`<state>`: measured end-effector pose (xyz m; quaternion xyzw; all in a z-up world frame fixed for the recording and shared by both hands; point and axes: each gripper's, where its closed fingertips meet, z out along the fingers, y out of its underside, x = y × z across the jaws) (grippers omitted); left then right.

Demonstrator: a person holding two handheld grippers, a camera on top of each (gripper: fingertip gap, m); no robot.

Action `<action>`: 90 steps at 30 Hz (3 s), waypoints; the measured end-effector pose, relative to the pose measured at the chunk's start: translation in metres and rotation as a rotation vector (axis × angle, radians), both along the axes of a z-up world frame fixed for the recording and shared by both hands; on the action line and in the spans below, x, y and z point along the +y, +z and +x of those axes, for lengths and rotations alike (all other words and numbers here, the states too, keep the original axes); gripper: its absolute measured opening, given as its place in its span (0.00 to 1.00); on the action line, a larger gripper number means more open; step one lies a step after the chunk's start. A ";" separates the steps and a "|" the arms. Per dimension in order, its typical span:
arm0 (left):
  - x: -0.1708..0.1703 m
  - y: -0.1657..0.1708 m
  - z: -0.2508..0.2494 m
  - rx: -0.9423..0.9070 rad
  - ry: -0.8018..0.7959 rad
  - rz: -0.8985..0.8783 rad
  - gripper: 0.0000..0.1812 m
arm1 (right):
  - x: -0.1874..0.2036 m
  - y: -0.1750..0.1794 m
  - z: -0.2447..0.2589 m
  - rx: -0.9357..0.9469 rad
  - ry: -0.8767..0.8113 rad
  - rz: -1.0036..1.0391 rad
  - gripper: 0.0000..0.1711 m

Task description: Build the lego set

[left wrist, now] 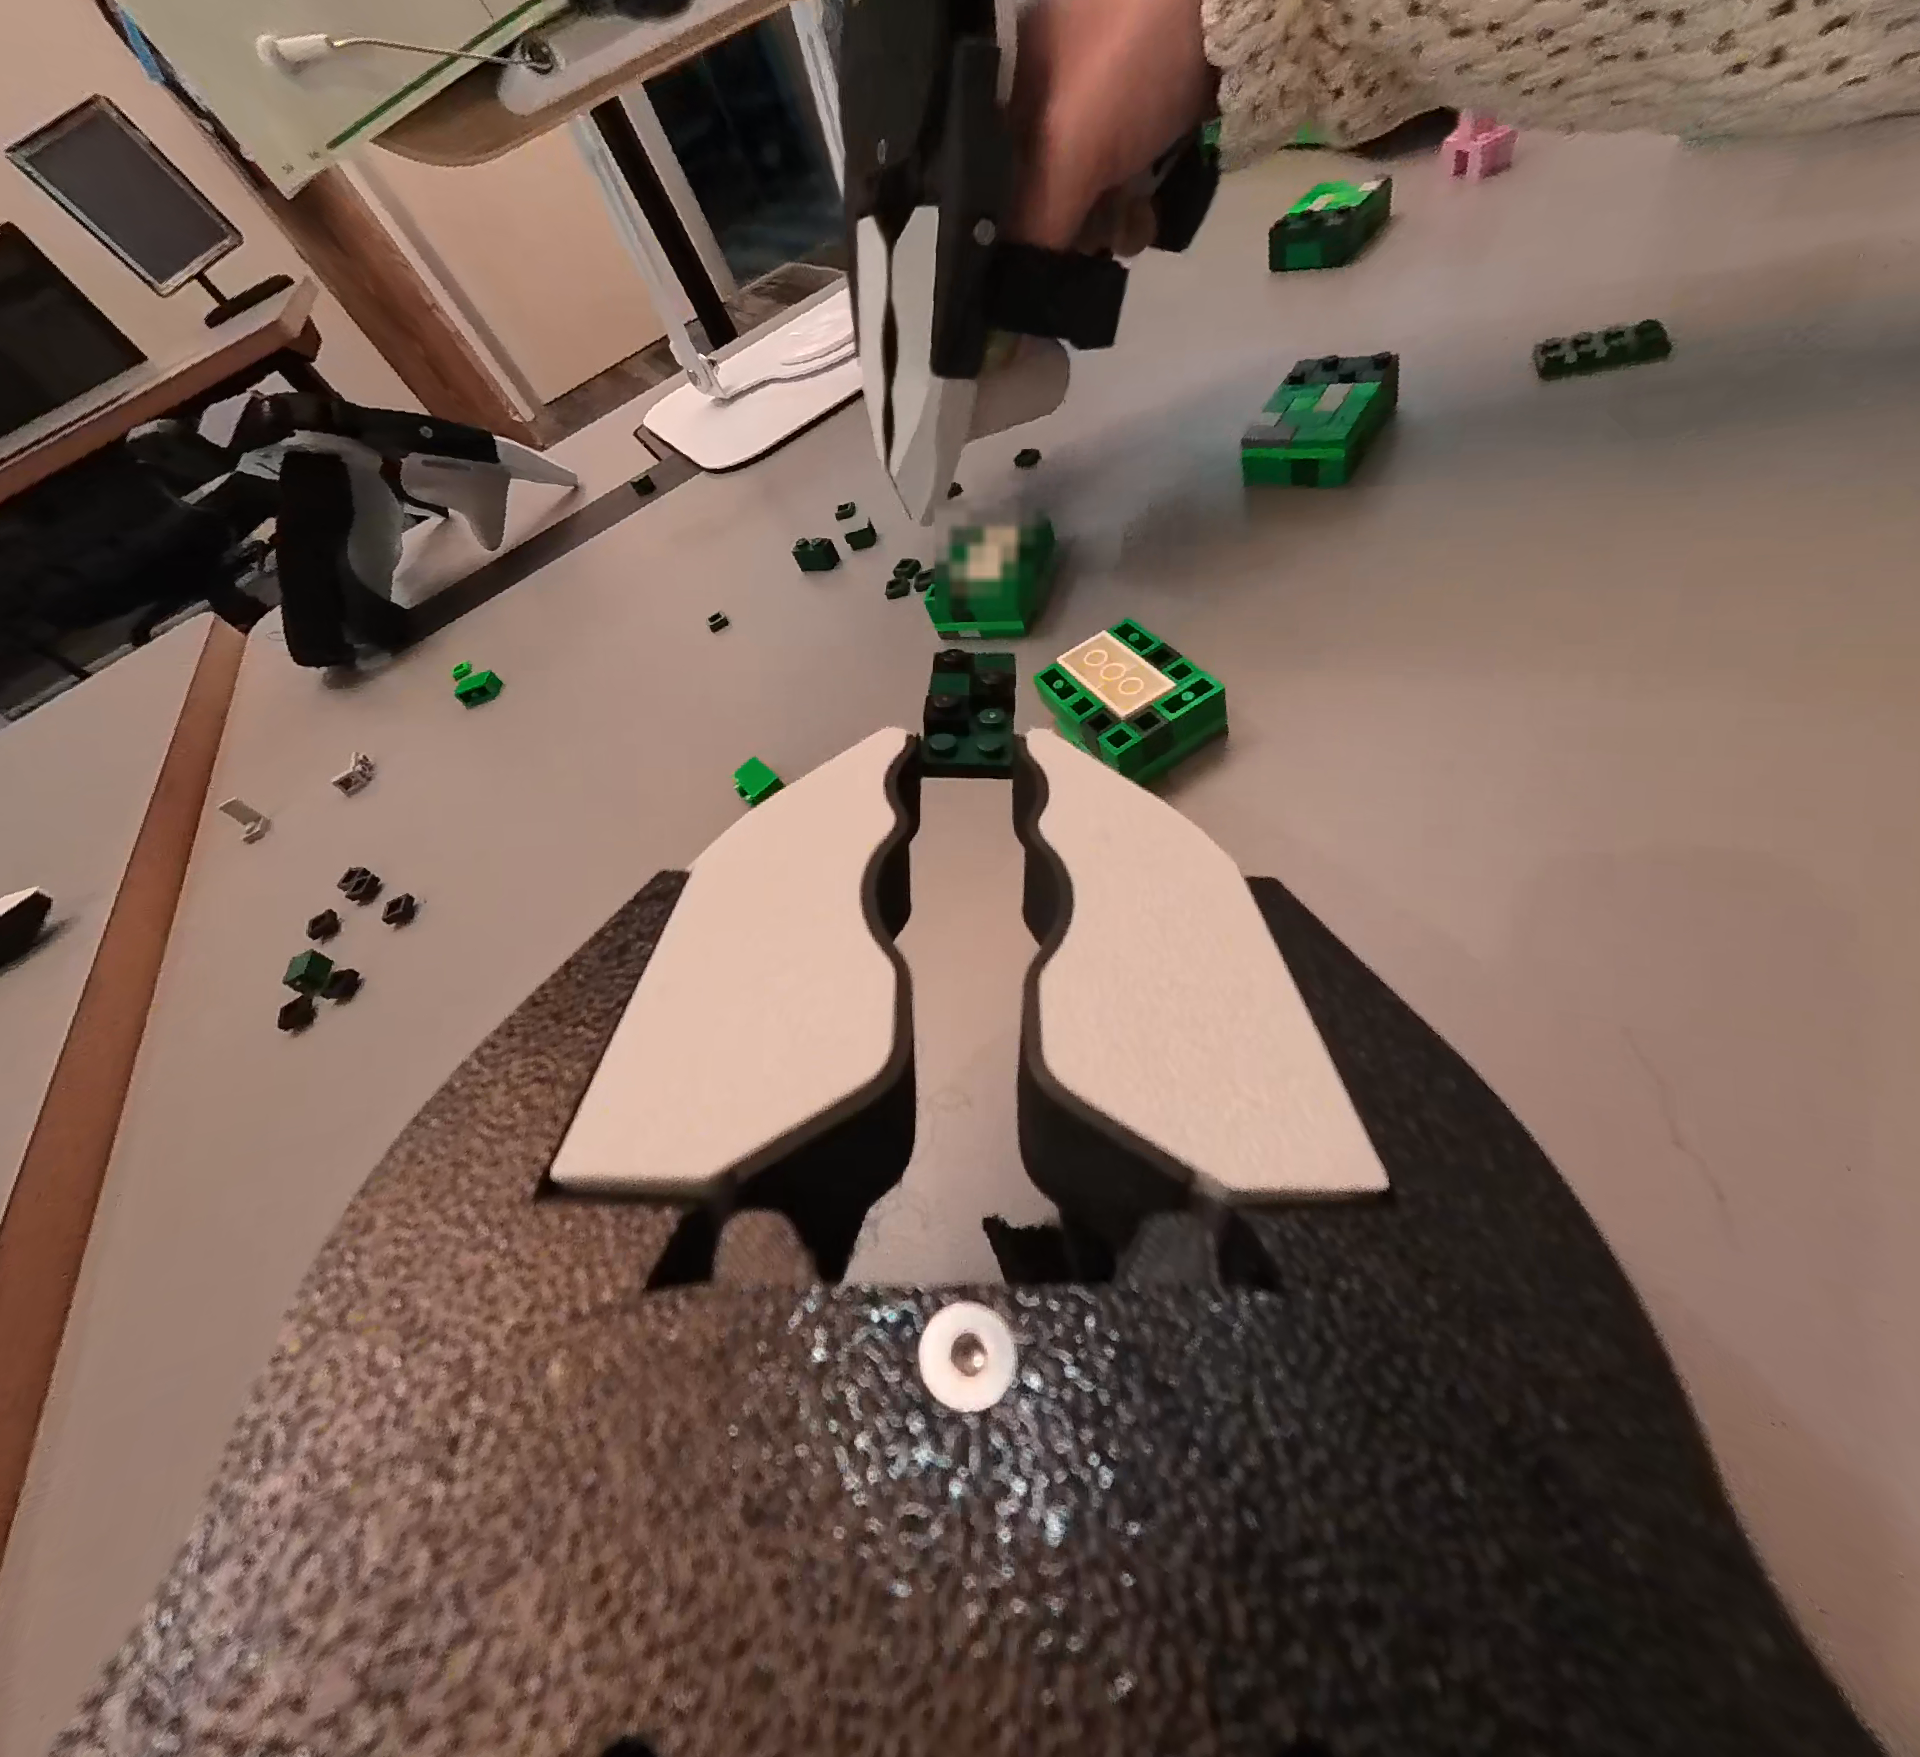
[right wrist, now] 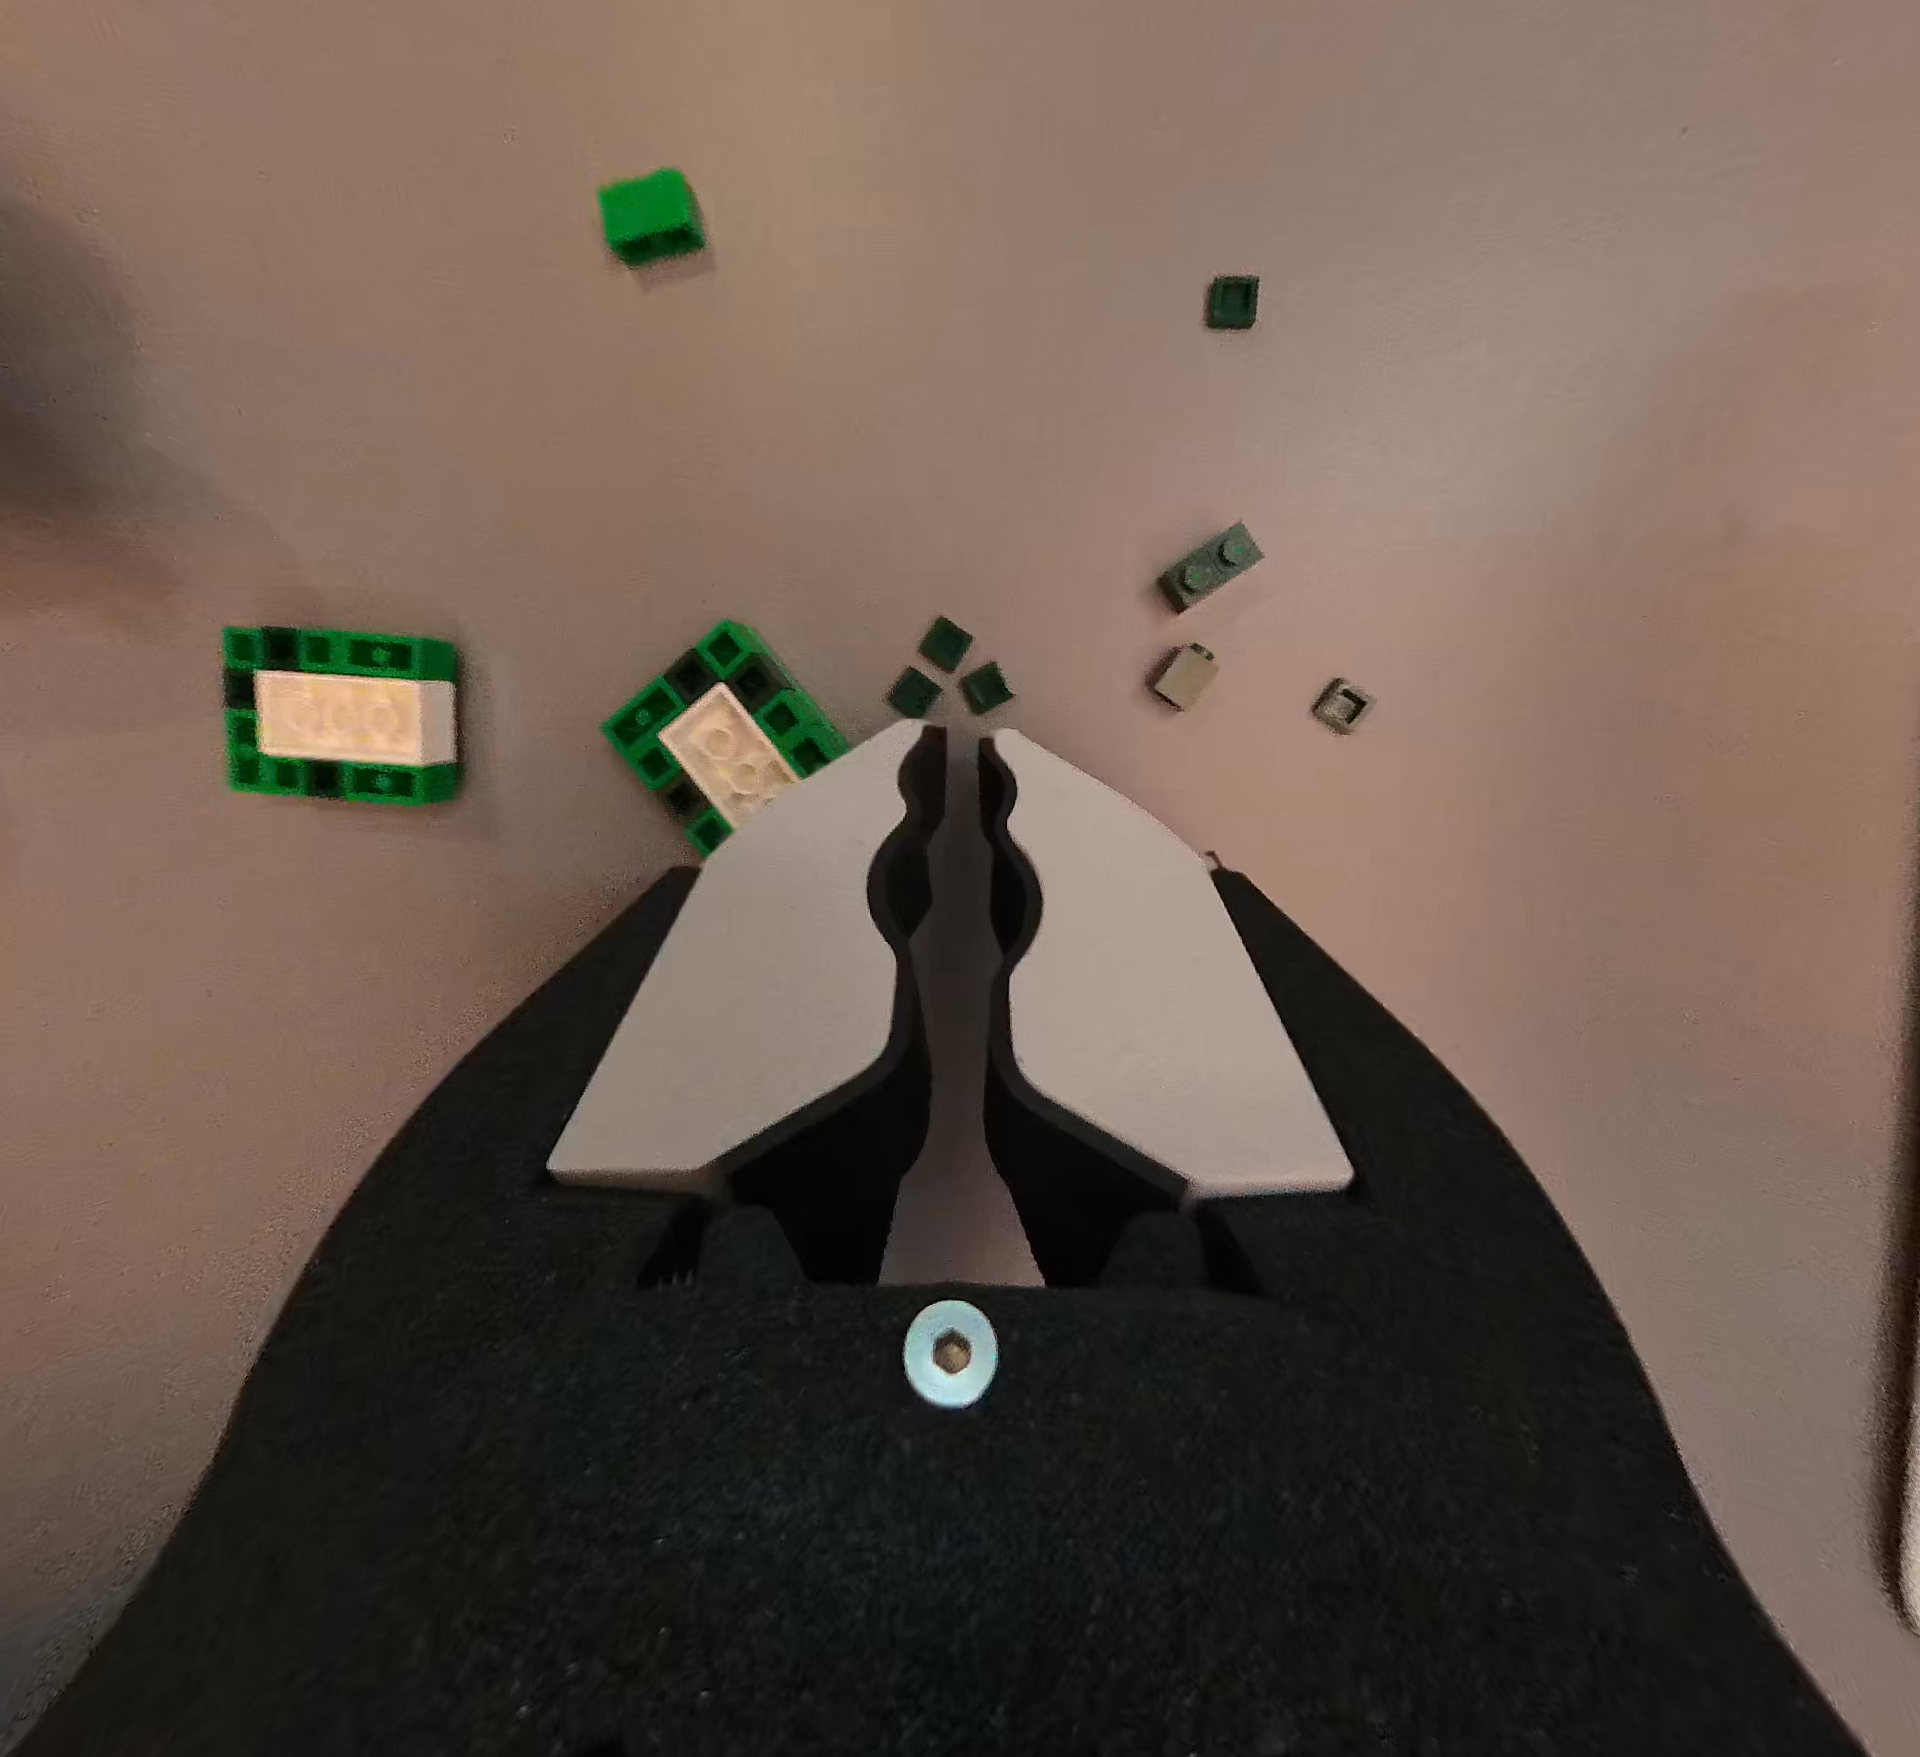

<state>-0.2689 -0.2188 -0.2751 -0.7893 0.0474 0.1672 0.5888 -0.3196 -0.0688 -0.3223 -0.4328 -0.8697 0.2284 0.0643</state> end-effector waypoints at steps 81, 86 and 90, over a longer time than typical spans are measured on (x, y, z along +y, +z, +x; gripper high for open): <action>0.054 -0.012 0.088 0.064 -0.200 -0.080 0.09 | -0.077 0.028 0.147 0.620 -0.086 -0.106 0.04; 0.054 -0.019 0.088 0.105 -0.189 -0.129 0.09 | -0.081 0.029 0.151 0.616 -0.073 -0.143 0.04; 0.054 -0.022 0.092 0.131 -0.205 -0.147 0.09 | -0.085 0.027 0.151 0.613 -0.055 -0.127 0.04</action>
